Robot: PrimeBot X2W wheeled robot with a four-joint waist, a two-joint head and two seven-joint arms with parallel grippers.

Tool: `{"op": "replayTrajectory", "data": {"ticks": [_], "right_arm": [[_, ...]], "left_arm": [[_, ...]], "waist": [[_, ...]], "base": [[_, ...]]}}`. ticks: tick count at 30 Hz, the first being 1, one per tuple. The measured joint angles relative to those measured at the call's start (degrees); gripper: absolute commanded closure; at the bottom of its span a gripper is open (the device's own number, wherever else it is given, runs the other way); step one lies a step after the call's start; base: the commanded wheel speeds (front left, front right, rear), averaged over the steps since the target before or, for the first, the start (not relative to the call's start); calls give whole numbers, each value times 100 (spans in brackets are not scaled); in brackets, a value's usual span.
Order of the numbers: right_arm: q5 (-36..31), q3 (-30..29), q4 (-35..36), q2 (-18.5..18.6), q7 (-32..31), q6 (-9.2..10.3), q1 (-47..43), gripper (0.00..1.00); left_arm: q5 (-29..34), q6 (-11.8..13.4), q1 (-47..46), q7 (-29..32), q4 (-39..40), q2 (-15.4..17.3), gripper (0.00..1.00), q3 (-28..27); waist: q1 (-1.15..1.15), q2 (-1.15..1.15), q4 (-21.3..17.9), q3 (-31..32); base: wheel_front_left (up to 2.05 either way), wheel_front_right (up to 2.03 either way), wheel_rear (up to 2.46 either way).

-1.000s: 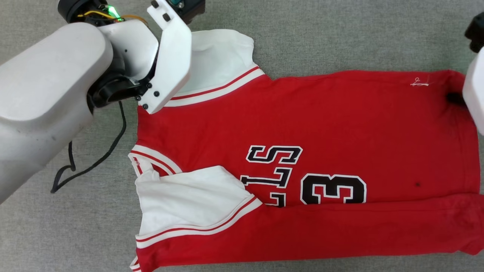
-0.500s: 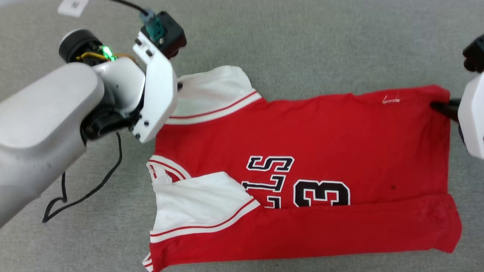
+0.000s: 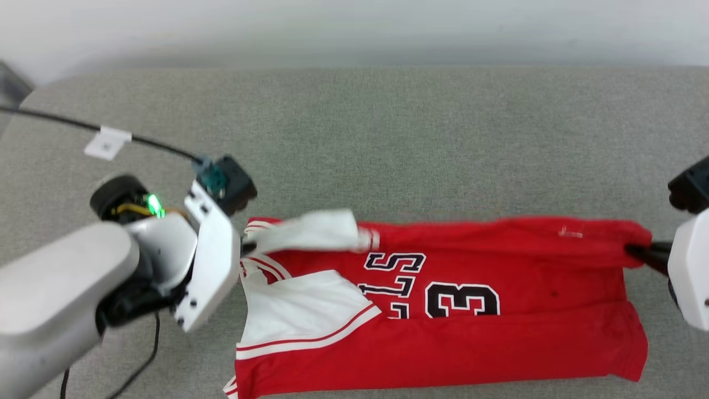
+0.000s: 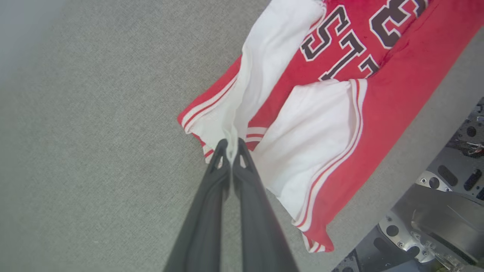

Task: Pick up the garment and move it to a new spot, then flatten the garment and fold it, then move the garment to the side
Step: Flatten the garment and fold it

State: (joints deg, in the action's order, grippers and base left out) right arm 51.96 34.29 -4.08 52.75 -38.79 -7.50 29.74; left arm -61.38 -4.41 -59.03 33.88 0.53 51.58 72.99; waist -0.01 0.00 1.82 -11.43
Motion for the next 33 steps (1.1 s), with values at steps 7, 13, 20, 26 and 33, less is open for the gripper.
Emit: {"op": "replayTrajectory", "data": {"ticks": [7,13,20,26,33], "right_arm": [[45,-100,11,30,115,0,-680,100],[40,-130,-111,-1,232,-1,-1058,100],[-63,3,-358,-115,248,-1,-1216,100],[-152,129,-631,-359,458,-1,-1219,0],[-196,-203,-476,-209,987,0,-1205,0]], "left_arm": [[-82,198,937,66,544,407,100,29],[-109,394,1623,23,730,433,100,42],[-37,405,1981,-85,481,315,100,43],[81,499,2052,-528,268,156,0,-63],[359,749,2132,-1607,444,285,0,-433]], "waist": [[0,0,16,177],[0,0,38,117],[0,0,41,-64],[0,0,34,-30],[0,0,2,231]], "base": [[0,0,0],[0,0,0],[0,0,0],[0,0,0],[0,0,0]]}}
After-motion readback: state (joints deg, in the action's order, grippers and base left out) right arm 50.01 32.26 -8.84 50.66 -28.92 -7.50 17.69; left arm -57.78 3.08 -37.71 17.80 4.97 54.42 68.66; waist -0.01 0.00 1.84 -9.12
